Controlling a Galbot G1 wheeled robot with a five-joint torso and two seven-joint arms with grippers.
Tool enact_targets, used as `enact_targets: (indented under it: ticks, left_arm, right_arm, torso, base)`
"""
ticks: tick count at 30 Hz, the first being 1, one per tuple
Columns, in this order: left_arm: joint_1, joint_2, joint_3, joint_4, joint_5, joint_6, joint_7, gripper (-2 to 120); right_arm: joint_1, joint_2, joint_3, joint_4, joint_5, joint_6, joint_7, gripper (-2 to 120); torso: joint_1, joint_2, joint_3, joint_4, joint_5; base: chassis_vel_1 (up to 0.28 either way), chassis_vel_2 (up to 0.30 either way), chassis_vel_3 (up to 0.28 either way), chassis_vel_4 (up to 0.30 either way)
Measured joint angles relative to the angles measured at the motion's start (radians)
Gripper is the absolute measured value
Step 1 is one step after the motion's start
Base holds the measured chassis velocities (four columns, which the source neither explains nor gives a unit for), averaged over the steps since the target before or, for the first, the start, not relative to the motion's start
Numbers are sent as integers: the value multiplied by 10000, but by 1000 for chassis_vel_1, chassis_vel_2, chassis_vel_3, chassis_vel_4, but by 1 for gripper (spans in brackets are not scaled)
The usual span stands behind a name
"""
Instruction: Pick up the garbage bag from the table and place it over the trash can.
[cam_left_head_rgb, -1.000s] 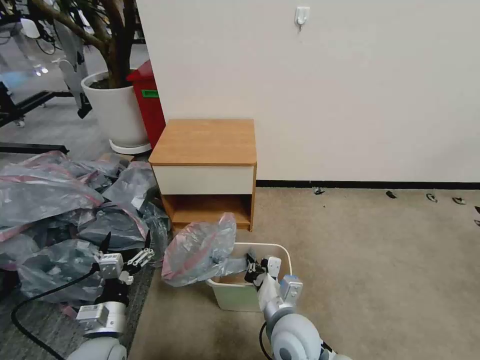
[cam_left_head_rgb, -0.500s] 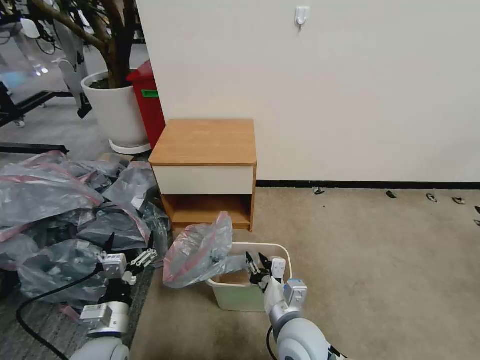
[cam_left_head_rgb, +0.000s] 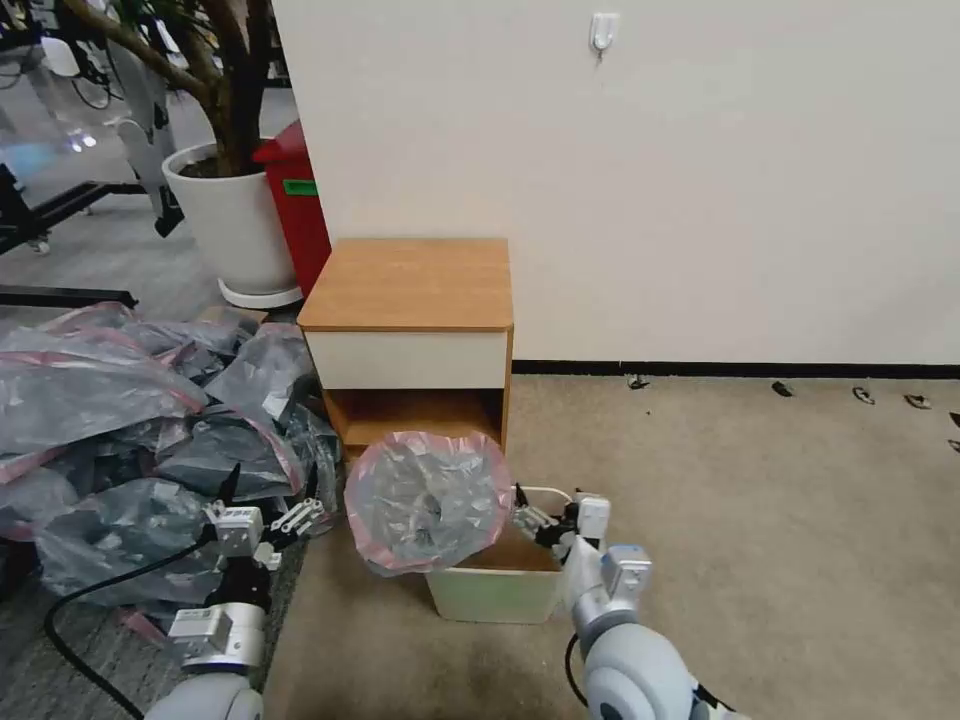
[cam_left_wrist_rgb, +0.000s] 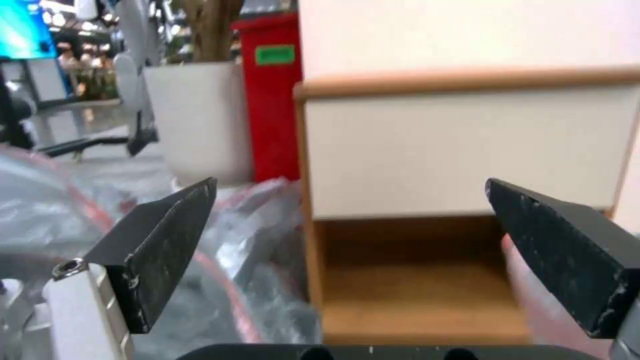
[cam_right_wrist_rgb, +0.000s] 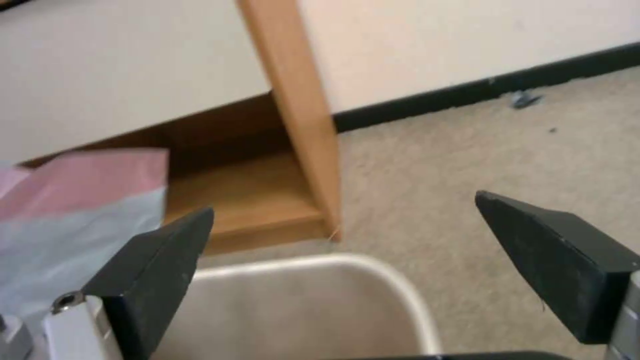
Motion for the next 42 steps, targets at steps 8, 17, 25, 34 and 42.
enact_targets:
  ticks: [8,17,25,34,42]
  left_arm:
    - [174,498,377,-1893,-4374,1343,1715,100]
    - [-230,826,1225,-1777,-5391,4251,1642,100]
    - [-971,1011,1954,-1418,-5143,7309,-772,100]
    - [-1256,1244,2182,-1396,-4868,7894,-1767,100]
    - [-1959,1717,2642,-913,-4861,8362,-2475,100]
  right_arm:
    - [-168,-33,616,347,-16,32,33,100]
    - [-762,-7,982,583,-116,219,-19,100]
    - [-1171,159,1283,500,-245,400,-152,100]
    - [-1193,375,1292,123,-406,552,-258,99]
    - [-1093,369,1262,-22,-404,594,-281,93]
  torso:
    - [0,-1,-1,-1,4]
    - [0,-1,0,0,-1]
    - [0,-2,0,0,-1]
    - [0,-1,0,1,0]
    - [0,-1,0,0,0]
  base:
    - [0,0,0,0]
    - [0,0,0,0]
    - [0,0,0,0]
    - [0,0,0,0]
    - [0,0,0,0]
